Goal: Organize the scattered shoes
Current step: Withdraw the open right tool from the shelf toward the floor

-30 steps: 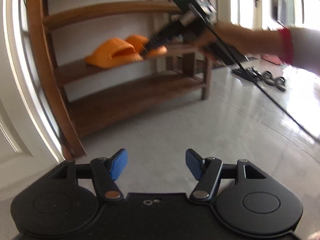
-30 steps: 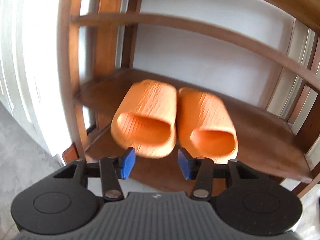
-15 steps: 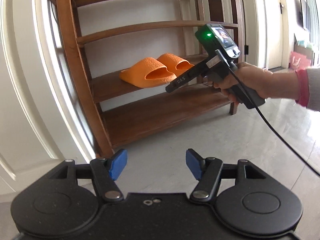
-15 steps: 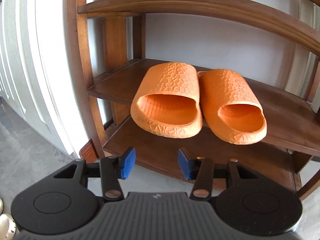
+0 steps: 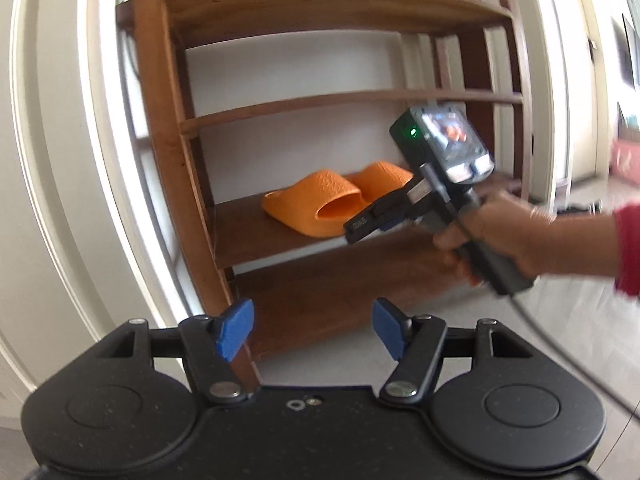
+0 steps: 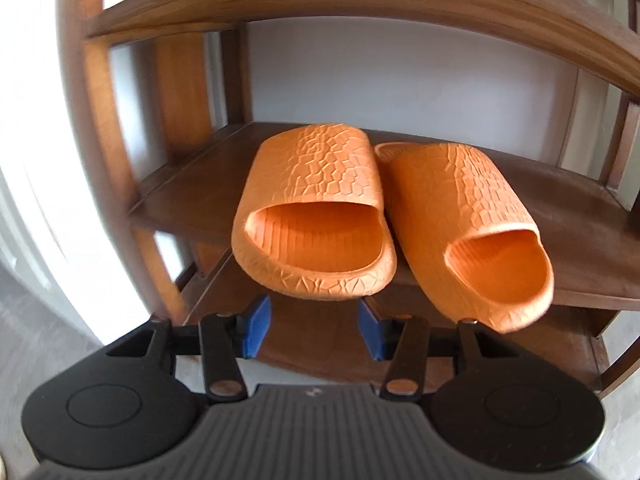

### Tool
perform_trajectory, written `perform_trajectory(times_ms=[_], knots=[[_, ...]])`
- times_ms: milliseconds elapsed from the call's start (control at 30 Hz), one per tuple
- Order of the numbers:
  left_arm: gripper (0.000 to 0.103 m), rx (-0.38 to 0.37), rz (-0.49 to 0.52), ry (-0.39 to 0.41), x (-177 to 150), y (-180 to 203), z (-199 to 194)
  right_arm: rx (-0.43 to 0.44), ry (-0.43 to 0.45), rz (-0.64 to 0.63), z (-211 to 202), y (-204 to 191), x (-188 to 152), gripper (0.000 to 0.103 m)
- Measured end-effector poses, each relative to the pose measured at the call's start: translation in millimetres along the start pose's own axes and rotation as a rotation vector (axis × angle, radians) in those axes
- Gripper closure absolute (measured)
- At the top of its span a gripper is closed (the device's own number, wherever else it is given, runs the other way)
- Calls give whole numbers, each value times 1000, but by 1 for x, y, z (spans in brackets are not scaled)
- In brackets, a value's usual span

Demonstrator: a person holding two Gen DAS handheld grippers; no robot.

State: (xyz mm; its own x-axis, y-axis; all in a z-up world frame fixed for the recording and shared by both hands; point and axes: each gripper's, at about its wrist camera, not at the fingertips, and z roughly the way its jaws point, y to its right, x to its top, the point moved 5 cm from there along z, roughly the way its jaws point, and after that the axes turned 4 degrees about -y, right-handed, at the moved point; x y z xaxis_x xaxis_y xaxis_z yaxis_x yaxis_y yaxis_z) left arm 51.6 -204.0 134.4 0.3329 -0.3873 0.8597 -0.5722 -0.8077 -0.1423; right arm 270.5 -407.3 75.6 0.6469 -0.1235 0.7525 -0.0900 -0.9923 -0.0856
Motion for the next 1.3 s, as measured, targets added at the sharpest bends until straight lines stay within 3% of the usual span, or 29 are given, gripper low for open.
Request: perform_trajectory(times_ms=[133, 233, 433, 500, 600, 733, 833, 933, 1167, 1300], knots=[[37, -45, 12, 21, 6, -14, 16, -29, -19, 53, 10, -10, 6, 50], [37, -70, 22, 32, 9, -27, 25, -80, -51, -9, -1, -18, -2, 50], [37, -142, -44, 25, 21, -65, 39, -255, -193, -92, -34, -6, -12, 49], [37, -171, -67, 25, 28, -71, 40, -337, -240, -126, -45, -2, -14, 43], [37, -189, -86, 23, 36, -70, 47, -385, -291, -140, -47, 6, -19, 40], [36, -165, -115, 2, 44, -59, 68, -400, -318, -98, -35, 33, -23, 40], [36, -86, -164, -8, 48, -53, 91, -409, -323, -42, -21, 71, -27, 40], [36, -54, -196, -28, 48, -49, 103, -376, -291, -44, -8, 96, -22, 40], [36, -4, -118, -72, 61, -24, 126, -215, -236, -215, 14, 66, 3, 39], [36, -20, -98, -61, 70, -13, 127, -203, -205, -238, 18, 54, 9, 39]])
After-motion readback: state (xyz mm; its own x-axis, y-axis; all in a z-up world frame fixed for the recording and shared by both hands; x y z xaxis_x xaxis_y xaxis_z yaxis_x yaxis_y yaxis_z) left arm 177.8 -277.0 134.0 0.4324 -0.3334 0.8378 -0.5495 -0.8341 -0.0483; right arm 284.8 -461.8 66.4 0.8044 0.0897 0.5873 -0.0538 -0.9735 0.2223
